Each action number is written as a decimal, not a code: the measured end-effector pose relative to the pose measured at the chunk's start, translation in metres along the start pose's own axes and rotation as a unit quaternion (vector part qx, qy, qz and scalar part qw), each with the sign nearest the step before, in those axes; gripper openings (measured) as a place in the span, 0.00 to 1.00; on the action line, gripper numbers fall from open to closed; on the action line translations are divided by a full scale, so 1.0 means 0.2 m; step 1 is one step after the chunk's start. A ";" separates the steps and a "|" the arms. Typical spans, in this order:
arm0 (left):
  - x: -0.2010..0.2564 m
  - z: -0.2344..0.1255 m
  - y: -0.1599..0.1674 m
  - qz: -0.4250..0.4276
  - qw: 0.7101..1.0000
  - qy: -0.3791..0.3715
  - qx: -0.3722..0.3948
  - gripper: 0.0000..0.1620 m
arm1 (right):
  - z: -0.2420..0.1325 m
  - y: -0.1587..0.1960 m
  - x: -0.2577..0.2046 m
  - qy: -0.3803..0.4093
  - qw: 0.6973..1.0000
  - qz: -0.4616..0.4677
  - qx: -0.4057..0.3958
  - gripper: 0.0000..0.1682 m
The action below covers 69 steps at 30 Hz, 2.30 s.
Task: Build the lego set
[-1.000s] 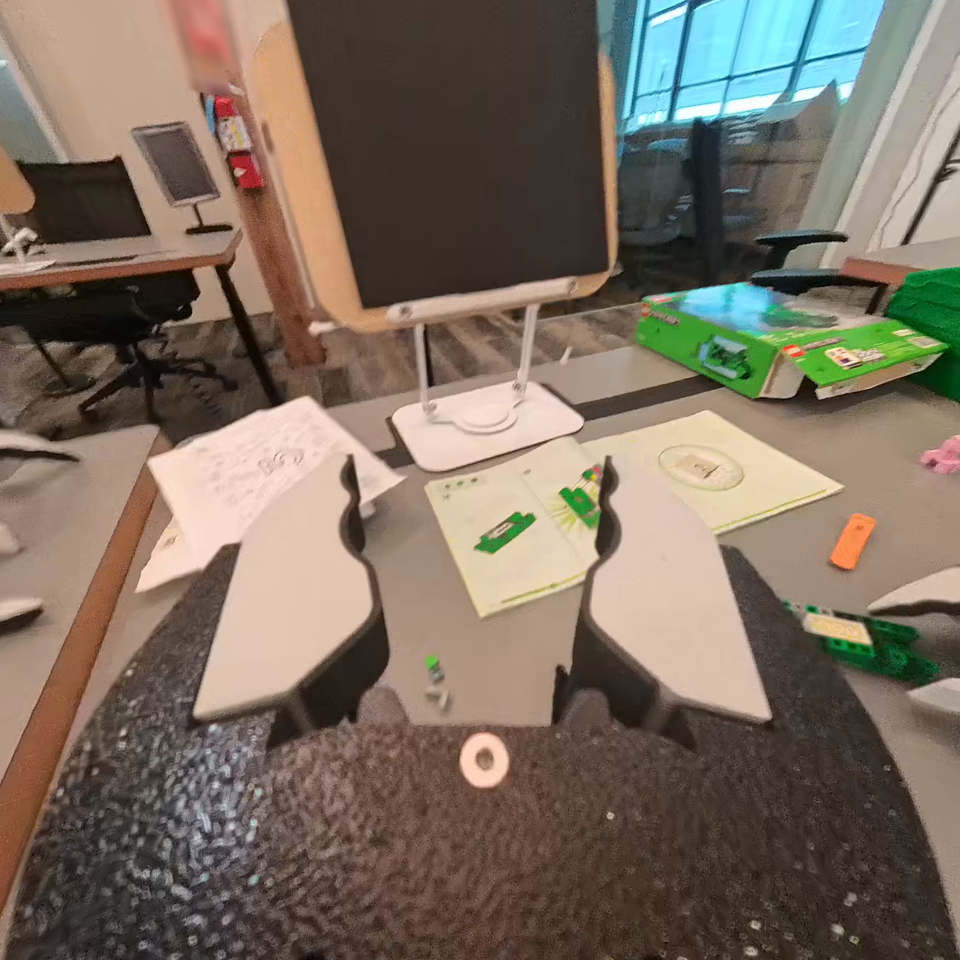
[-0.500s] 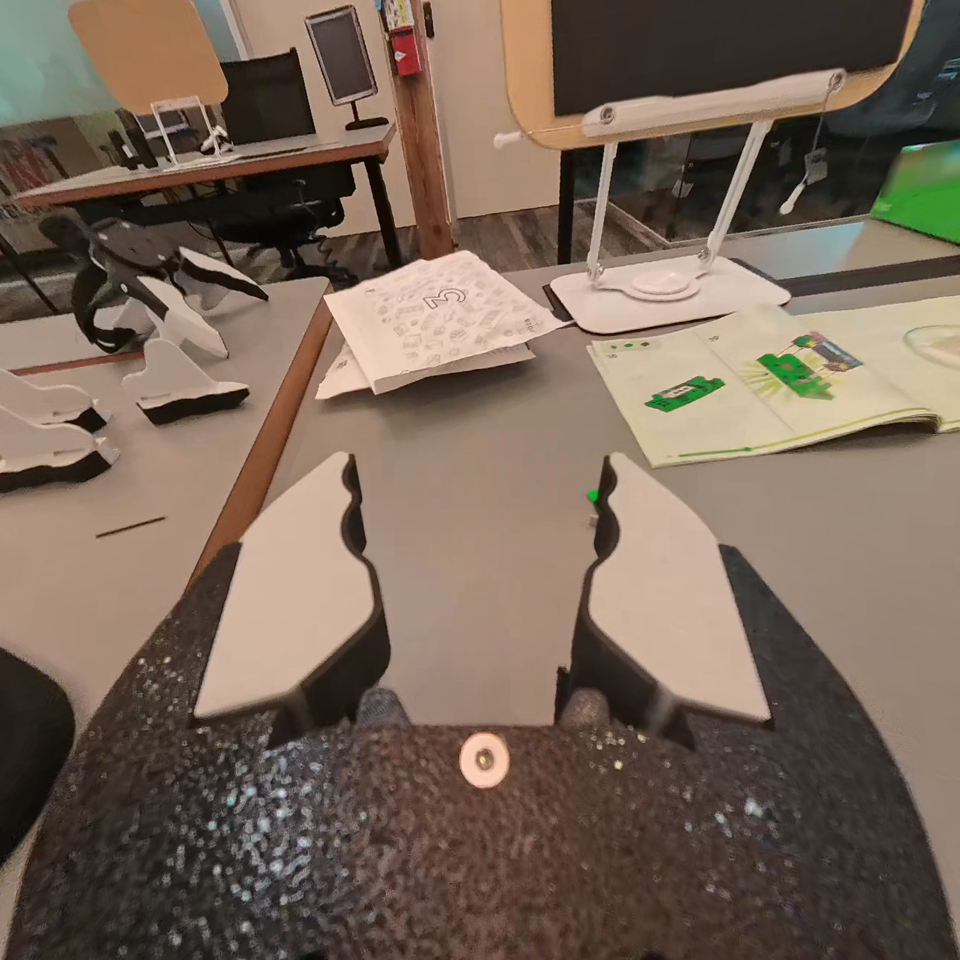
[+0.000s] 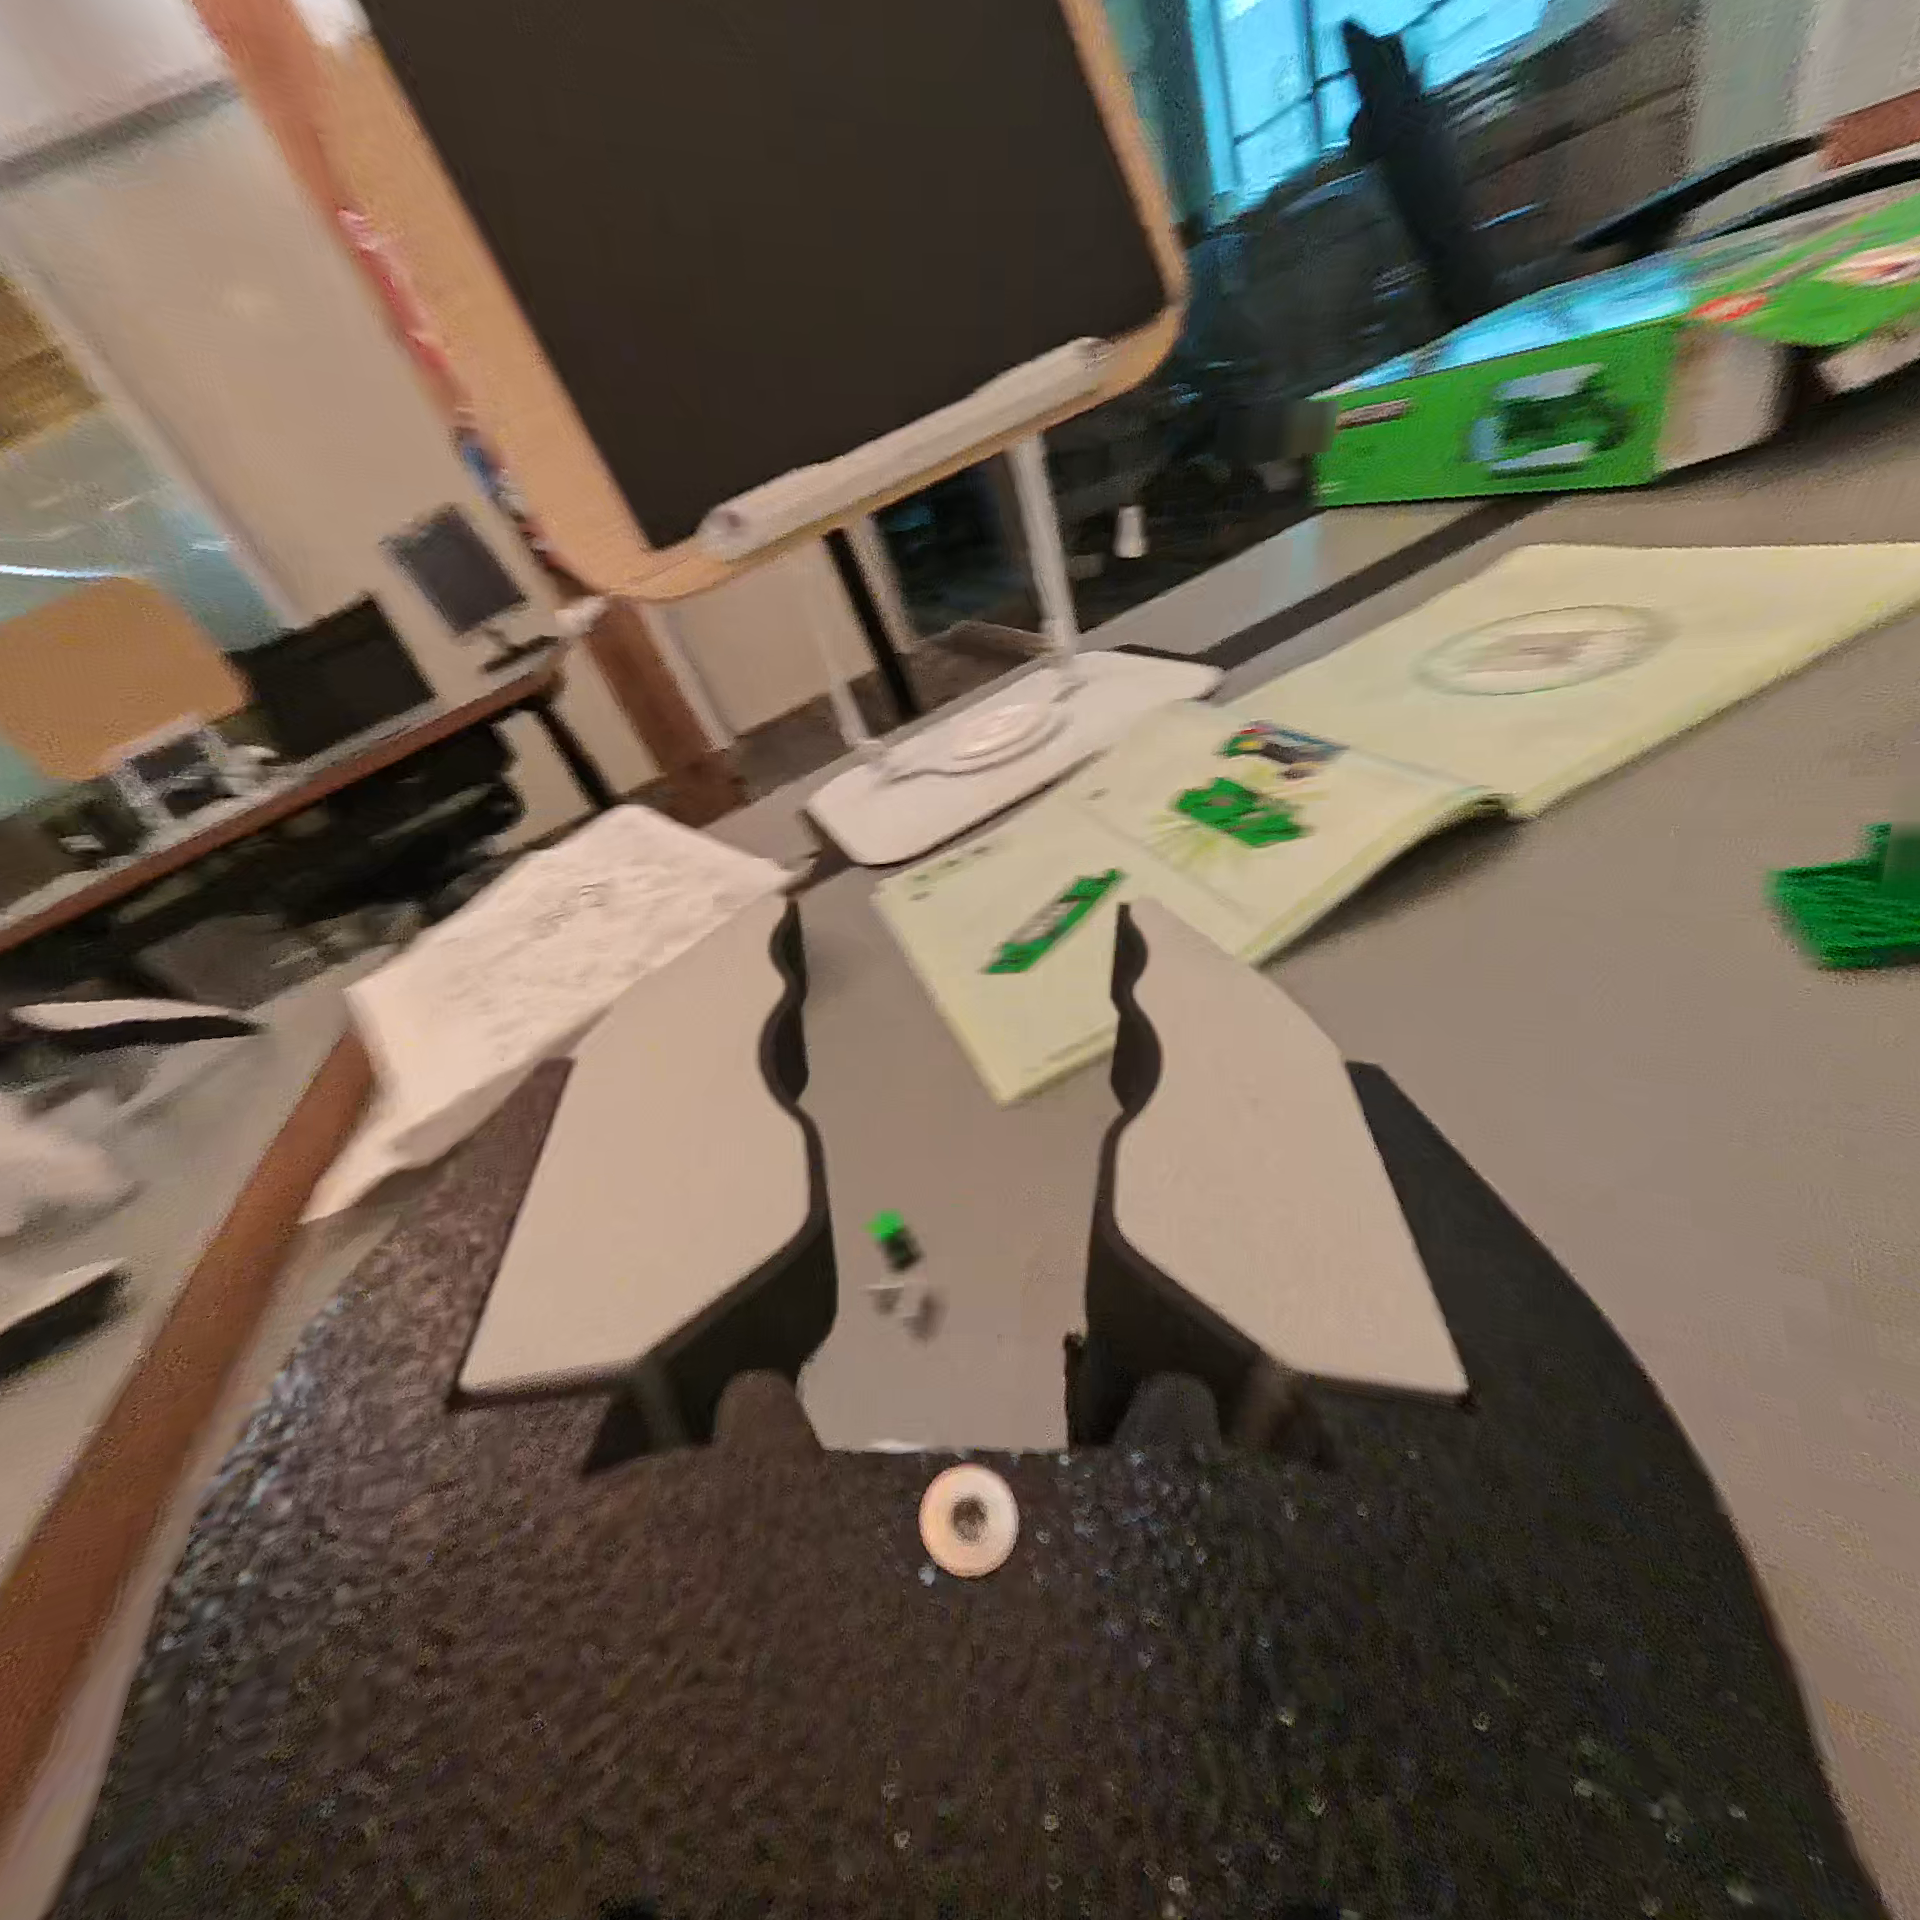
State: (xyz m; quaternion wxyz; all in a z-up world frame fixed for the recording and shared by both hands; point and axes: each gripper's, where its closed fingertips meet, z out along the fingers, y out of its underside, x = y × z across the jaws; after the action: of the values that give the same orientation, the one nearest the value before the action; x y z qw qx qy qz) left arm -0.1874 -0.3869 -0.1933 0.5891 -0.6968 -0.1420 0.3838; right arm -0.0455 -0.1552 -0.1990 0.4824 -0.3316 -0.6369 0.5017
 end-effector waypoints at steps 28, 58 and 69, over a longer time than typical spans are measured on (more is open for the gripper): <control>0.37 -0.01 -0.02 -0.010 0.986 0.165 0.002 0.00 | 0.02 0.08 -0.07 0.011 0.997 -0.045 -0.069 0.00; 0.70 0.40 0.04 0.241 0.922 0.275 -0.125 0.43 | -0.12 0.19 0.15 0.004 0.984 -0.048 -0.174 0.22; 0.79 0.63 0.19 0.466 0.801 0.314 -0.207 0.08 | 0.23 0.24 0.09 -0.101 0.963 -0.104 -0.229 0.24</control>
State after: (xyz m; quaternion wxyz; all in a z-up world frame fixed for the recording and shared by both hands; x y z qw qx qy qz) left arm -0.1792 -0.2045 -0.2882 0.1933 -0.8666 0.3167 0.3337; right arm -0.0969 -0.1402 -0.2405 0.3764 -0.3124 -0.8111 0.3205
